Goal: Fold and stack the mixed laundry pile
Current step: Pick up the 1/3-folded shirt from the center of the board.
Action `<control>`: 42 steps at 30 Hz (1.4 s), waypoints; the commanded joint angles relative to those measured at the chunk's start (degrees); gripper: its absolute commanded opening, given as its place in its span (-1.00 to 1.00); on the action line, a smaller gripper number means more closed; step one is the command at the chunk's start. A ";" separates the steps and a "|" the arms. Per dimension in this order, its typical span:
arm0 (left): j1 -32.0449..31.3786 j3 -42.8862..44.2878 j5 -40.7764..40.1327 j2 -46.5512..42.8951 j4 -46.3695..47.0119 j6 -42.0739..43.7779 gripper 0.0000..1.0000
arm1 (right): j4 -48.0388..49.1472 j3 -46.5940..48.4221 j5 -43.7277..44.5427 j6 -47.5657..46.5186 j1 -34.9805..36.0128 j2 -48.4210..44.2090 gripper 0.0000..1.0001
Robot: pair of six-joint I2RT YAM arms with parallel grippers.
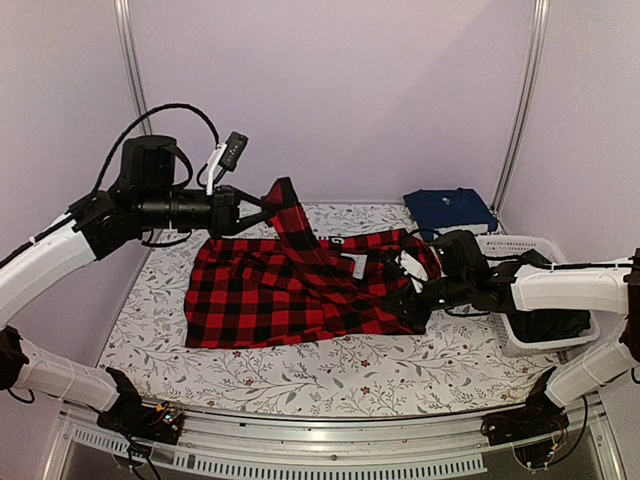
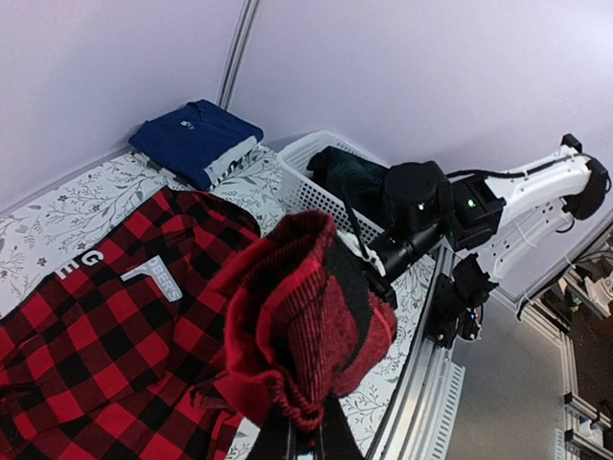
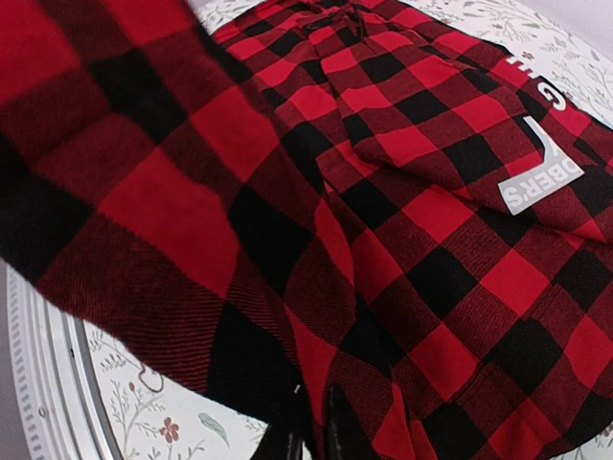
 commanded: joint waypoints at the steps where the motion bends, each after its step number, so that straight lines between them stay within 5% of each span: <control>1: -4.80 -8.45 -0.81 -7.66 -0.07 3.59 -1.00 | 2.35 0.45 1.70 1.84 0.20 -0.33 -0.97; 6: -15.68 -15.54 -11.10 -6.93 -7.34 6.69 -1.00 | 2.48 -3.07 2.51 4.24 -0.11 -3.41 -1.00; 13: -28.59 -15.26 -23.72 9.81 -17.98 10.87 -0.97 | 2.26 -6.69 1.83 4.56 -0.84 -7.02 -1.00; 14: -28.69 -15.18 -25.17 10.57 -18.00 10.60 -0.79 | 1.95 -6.87 1.38 4.56 -0.84 -7.08 -1.00; 17: -26.79 -16.34 -31.93 7.25 -16.02 8.47 0.52 | 1.12 -7.44 0.22 4.56 -0.85 -7.42 -1.00; 20: -18.84 -19.08 -32.80 1.86 -15.35 5.09 0.93 | 0.12 -7.40 0.02 4.56 -0.86 -7.98 -1.00; 27: 1.08 -15.01 -28.29 4.75 -22.94 -11.24 0.66 | -1.67 -6.80 0.16 6.43 -0.84 -9.94 -1.00; 31: 2.59 -22.09 -23.54 -2.00 -15.99 -28.62 0.68 | -1.97 -6.96 -0.08 7.81 -0.84 -10.64 -1.00; 36: 2.13 -34.43 -26.64 -15.04 -14.41 -53.30 0.34 | -2.48 -7.14 0.17 9.13 -0.84 -10.81 -1.00; 42: 5.57 -44.54 -27.84 -24.39 -18.66 -64.99 0.19 | -2.77 -8.37 -0.28 9.83 -0.76 -11.50 -1.00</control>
